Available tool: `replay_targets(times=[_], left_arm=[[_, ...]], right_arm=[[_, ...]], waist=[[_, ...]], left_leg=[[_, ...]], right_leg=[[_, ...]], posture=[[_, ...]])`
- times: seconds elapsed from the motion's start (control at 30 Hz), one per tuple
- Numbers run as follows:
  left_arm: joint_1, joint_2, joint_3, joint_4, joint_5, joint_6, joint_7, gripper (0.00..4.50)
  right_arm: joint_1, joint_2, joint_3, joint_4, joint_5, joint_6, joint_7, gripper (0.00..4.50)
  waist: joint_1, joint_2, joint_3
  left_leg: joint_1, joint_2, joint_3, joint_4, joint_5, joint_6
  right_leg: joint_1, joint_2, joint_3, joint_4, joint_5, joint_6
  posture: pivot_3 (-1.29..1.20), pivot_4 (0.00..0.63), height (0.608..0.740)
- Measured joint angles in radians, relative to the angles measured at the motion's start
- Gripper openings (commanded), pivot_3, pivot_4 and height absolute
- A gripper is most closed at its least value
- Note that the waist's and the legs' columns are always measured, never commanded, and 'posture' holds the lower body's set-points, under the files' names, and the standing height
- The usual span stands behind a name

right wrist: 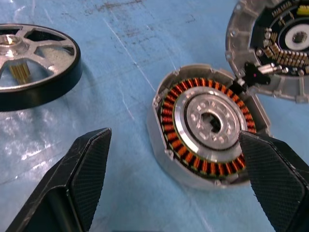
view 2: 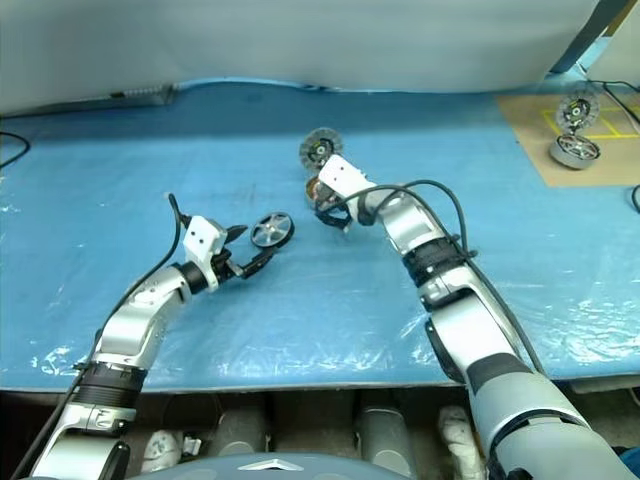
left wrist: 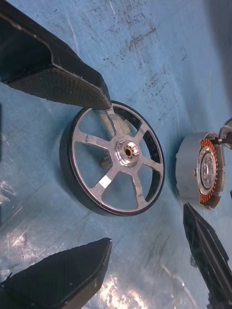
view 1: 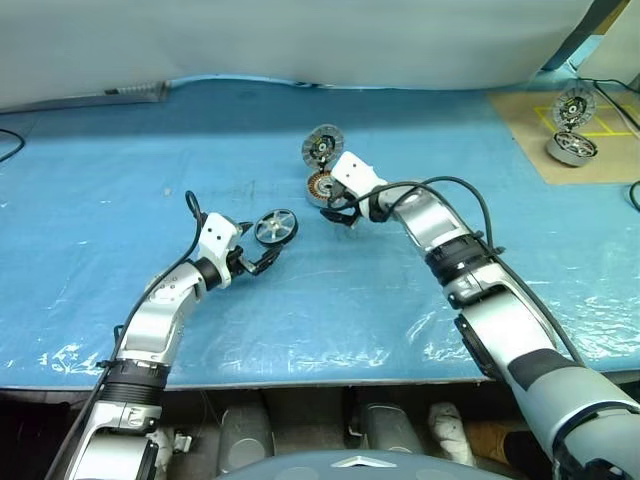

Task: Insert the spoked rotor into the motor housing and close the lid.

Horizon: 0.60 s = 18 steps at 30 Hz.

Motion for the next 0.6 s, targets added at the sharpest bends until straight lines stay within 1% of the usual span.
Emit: replay_targets(times=[0.1, 0.27, 0.53, 0.6], left_arm=[[0.004, 0.0, 0.002, 0.0, 0.0, -0.004, 0.004, 4.5], [0.012, 0.0, 0.003, -0.003, 0.0, -0.005, 0.014, 4.5], [0.031, -0.002, 0.003, -0.04, 0.0, -0.002, 0.043, 4.5], [0.035, -0.004, 0.003, -0.052, 0.0, 0.004, 0.049, 4.5]], right_arm=[[-0.055, 0.035, -0.001, 0.131, -0.028, -0.084, -0.003, 4.43], [-0.105, 0.075, -0.005, 0.295, -0.062, -0.174, -0.005, 4.43], [-0.152, 0.109, -0.023, 0.445, -0.099, -0.23, 0.004, 4.43], [-0.161, 0.113, -0.028, 0.458, -0.11, -0.226, 0.01, 4.05]], waist=[[0.0, 0.0, 0.0], [0.0, 0.0, 0.0], [0.0, 0.0, 0.0], [0.0, 0.0, 0.0]], left_leg=[[0.0, 0.0, 0.0, 0.0, 0.0, 0.0], [-0.001, 0.001, 0.0, 0.0, 0.0, 0.0], [0.0, 0.001, 0.0, 0.0, 0.0, 0.0], [0.0, 0.002, 0.0, 0.001, 0.0, 0.0]], right_leg=[[0.0, 0.0, 0.0, 0.001, 0.0, -0.001], [-0.001, 0.0, -0.001, 0.001, -0.001, -0.001], [-0.001, 0.0, -0.002, 0.001, -0.001, -0.002], [-0.001, 0.0, -0.002, 0.002, -0.001, -0.002]], posture=[[0.0, 0.15, 0.74], [0.0, 0.15, 0.74], [0.0, 0.15, 0.74], [0.0, 0.15, 0.74]])
